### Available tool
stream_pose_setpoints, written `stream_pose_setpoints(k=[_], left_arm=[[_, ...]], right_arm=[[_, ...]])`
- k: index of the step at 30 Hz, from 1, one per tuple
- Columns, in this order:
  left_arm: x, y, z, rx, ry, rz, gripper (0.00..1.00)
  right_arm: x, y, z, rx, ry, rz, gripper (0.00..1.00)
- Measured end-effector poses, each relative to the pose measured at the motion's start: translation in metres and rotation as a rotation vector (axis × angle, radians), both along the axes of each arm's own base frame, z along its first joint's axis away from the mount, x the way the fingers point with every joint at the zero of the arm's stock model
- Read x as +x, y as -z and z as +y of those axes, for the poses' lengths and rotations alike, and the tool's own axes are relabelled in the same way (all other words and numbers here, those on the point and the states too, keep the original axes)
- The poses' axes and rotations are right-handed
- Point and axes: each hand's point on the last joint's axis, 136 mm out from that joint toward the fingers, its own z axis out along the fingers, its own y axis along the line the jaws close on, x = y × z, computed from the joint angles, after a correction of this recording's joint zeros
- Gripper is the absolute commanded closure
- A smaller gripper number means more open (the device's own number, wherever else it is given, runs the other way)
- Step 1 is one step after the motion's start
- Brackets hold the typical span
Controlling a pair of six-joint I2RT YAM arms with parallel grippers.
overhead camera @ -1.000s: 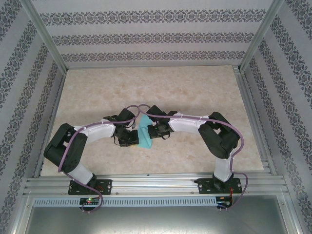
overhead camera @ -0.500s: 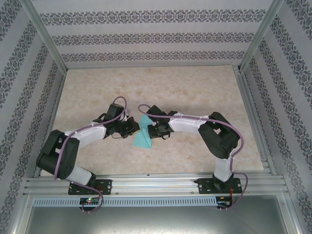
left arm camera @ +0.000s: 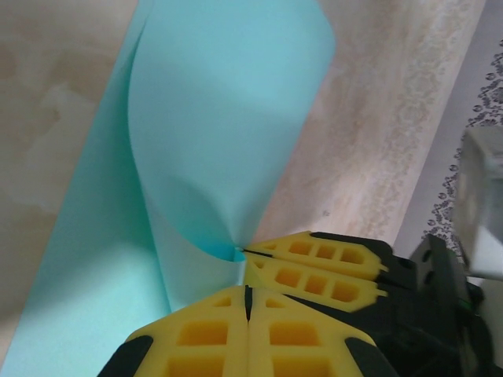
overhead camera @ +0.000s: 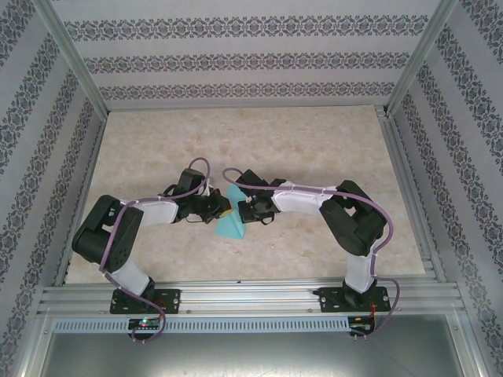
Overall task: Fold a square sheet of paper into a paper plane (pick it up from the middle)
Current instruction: Fold the triangle a second time at the center of the table.
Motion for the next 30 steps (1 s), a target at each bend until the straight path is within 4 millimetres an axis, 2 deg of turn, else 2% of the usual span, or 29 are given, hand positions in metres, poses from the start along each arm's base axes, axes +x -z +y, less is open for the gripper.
stream_pose_setpoints(k=[14, 17, 22, 26, 28, 30], left_arm=[[-0.004, 0.032, 0.0, 0.03, 0.011, 0.058, 1.0], [-0.002, 0.032, -0.001, 0.026, 0.019, 0.049, 1.0], [0.0, 0.032, -0.004, 0.019, 0.035, 0.03, 1.0], [0.0, 0.032, -0.004, 0.019, 0.038, 0.026, 1.0], [0.0, 0.032, -0.004, 0.019, 0.038, 0.026, 1.0], [0.0, 0.032, -0.004, 0.02, 0.039, 0.024, 1.0]], right_arm=[[0.0, 0.0, 0.0, -0.001, 0.0, 0.001, 0.9], [0.0, 0.0, -0.001, -0.003, 0.001, 0.002, 0.86], [0.002, -0.006, 0.0, -0.006, 0.011, 0.004, 0.66], [0.006, -0.024, -0.002, 0.003, 0.03, -0.026, 0.57], [0.007, -0.044, -0.002, 0.035, 0.044, -0.056, 0.57], [0.008, -0.06, 0.0, 0.083, 0.064, -0.082, 0.65]])
